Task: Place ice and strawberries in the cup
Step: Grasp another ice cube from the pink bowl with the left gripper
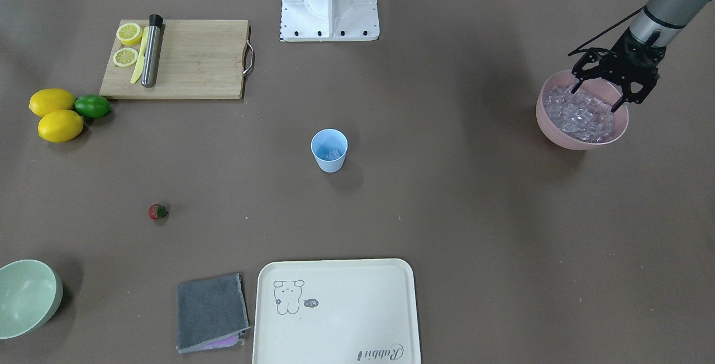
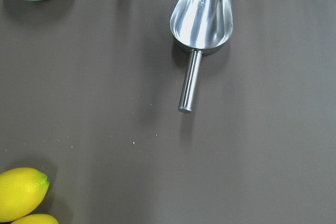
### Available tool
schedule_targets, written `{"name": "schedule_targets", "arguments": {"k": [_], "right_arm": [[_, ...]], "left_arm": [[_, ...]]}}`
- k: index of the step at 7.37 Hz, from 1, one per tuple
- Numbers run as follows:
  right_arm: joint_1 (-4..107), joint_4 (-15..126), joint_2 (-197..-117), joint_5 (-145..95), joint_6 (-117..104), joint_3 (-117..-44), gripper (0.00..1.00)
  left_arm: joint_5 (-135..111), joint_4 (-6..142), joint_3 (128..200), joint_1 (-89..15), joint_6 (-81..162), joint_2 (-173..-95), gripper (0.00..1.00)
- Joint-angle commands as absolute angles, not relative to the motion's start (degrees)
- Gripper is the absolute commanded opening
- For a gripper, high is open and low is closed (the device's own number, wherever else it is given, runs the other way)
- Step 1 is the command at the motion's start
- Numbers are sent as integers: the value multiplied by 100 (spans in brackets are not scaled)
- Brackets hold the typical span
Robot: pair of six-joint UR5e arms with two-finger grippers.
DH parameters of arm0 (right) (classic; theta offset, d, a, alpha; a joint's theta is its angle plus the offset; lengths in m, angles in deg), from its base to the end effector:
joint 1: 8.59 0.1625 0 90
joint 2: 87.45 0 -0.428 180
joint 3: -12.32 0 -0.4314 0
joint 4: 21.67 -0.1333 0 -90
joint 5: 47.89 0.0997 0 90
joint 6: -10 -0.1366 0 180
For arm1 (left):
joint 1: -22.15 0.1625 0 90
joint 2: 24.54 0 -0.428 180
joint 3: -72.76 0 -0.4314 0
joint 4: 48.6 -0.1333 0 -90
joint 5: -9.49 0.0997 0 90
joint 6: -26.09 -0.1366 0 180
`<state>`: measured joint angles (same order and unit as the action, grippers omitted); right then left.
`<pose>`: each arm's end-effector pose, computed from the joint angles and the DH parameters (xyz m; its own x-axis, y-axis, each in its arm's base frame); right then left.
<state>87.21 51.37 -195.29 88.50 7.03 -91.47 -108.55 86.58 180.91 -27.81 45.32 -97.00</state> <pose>0.0764 -0.4118 0.6700 0.6965 -0.0409 0.7164 -0.1348 0.9732 0.1866 0.2420 -0.3953 0.5786 0.5811 0.6039 -0.5456 -0.2724 0.7760 0.5688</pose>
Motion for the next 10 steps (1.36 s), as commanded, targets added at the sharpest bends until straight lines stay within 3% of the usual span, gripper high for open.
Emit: {"name": "schedule_targets", "arguments": {"k": [1, 4, 10], "right_arm": [[8721, 5137, -19529, 8843, 701, -9148, 100], [8721, 5137, -19529, 8843, 701, -9148, 100], [8721, 5128, -19520, 8843, 701, -9156, 100]], "left_arm": [[-10837, 8894, 18078, -2480, 4516, -9521, 91], [-10837, 8903, 18069, -2461, 4525, -9468, 67], [-10864, 8903, 18087, -2303, 4560, -9494, 64]]}}
